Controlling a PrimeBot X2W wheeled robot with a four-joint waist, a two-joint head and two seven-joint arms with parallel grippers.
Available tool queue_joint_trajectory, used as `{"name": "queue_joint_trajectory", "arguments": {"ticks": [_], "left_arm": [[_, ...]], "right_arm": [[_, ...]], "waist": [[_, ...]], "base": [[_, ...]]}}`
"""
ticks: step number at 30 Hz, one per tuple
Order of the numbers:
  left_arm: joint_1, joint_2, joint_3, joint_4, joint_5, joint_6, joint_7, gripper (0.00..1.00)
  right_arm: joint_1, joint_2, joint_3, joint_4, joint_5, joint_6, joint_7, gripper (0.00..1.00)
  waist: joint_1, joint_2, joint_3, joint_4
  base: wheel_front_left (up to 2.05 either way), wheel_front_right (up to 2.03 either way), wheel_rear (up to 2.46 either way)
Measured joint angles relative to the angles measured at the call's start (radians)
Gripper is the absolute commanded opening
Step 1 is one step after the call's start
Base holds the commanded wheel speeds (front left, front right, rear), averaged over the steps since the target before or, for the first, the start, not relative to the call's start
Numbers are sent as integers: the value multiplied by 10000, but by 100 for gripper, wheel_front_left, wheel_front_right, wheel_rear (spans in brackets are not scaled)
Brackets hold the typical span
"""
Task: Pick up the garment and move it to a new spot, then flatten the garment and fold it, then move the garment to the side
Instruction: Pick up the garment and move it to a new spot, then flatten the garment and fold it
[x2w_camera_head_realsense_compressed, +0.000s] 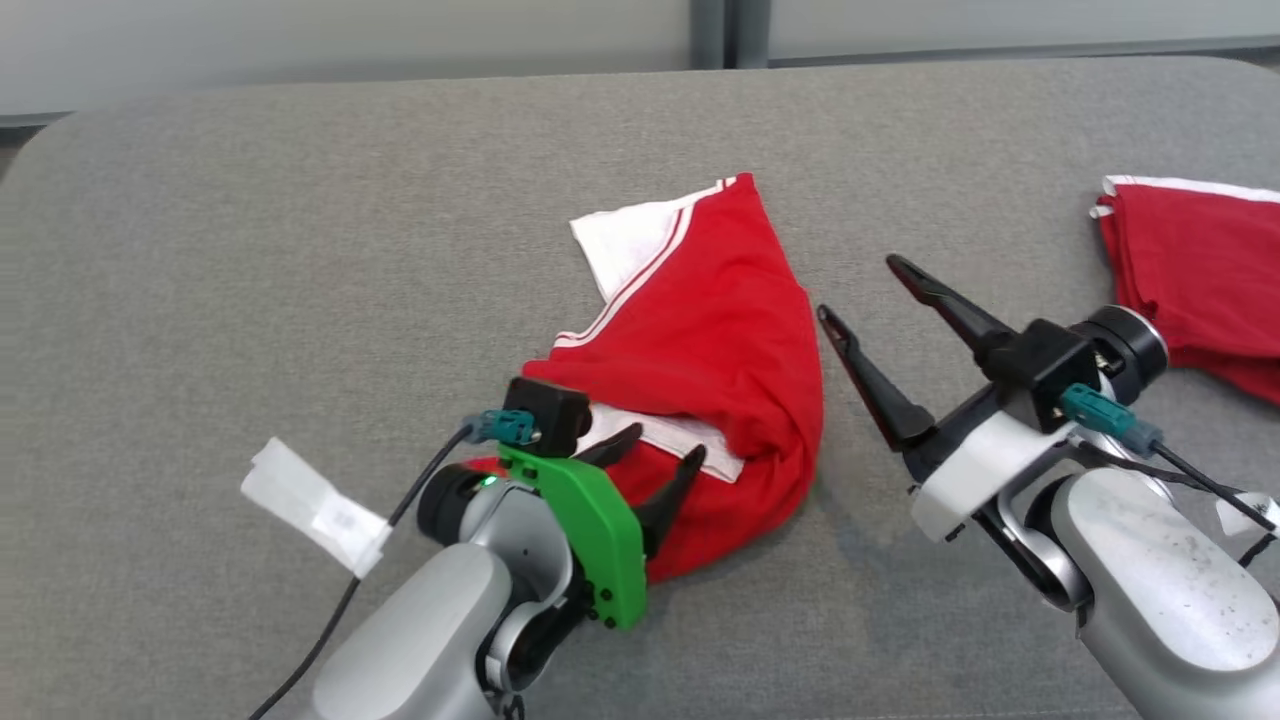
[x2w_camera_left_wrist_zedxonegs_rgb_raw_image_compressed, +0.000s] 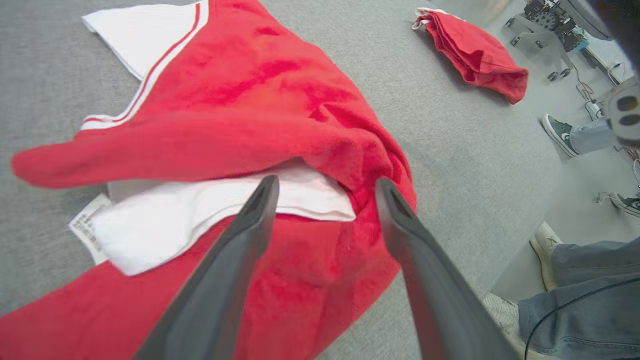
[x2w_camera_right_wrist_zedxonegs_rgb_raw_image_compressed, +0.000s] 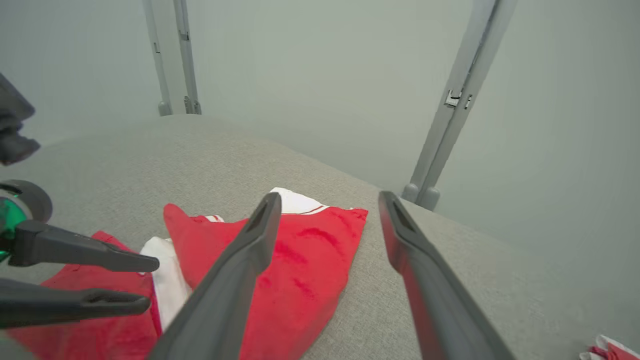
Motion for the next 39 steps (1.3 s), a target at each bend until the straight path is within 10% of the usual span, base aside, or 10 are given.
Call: {"name": "queue_joint_trajectory", "arguments": {"ticks": [11, 39], "left_arm": [[1023, 809, 717, -401, -4, 723, -602, 100], [1647, 512, 855, -1197, -150, 723, -1406, 100]], "right_arm": [[-810, 77, 1484, 550, -146, 949, 1806, 100], [-1607, -10, 2638, 2545, 938, 1041, 3628, 100]], "waist": [[0, 0, -226, 1534], [0, 0, 175, 4301]], "base": [[0, 0, 0], [0, 0, 0]]}}
